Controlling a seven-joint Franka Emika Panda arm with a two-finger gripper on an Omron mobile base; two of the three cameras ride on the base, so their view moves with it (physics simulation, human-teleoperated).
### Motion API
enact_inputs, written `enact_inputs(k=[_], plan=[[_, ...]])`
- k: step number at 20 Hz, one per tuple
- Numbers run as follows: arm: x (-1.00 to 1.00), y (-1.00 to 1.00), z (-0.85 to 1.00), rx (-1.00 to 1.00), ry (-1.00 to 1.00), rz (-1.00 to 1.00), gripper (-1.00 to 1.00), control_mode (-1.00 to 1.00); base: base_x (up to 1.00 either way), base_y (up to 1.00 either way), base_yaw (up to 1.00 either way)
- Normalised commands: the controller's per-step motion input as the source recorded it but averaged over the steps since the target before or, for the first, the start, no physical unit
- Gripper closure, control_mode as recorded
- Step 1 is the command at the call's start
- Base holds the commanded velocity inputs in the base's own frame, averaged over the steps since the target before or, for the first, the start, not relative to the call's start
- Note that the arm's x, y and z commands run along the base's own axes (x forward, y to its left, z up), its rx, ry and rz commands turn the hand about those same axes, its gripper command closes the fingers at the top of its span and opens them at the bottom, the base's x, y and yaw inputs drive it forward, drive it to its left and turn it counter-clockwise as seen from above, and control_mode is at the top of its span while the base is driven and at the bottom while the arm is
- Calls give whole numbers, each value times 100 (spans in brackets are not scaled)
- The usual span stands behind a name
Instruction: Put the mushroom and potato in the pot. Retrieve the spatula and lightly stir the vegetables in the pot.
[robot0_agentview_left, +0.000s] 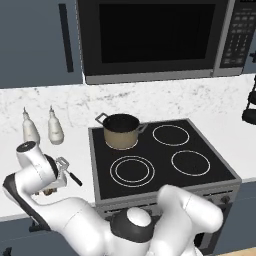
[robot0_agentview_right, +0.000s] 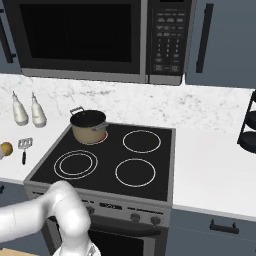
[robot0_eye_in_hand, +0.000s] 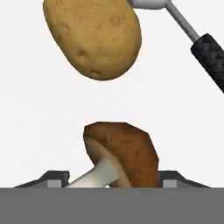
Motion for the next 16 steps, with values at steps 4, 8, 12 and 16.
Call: enact_inputs(k=[4,8,12,16], plan=[[-68,-69,100,9,-27,-3,100,-100,0,0,0],[-37,-94,100,13,-21,-2,100,-100,0,0,0],[-3,-100,95,7,-20,0,100,-100,0,0,0],[1,-100,74,5,-23,0,100,-100,0,0,0]])
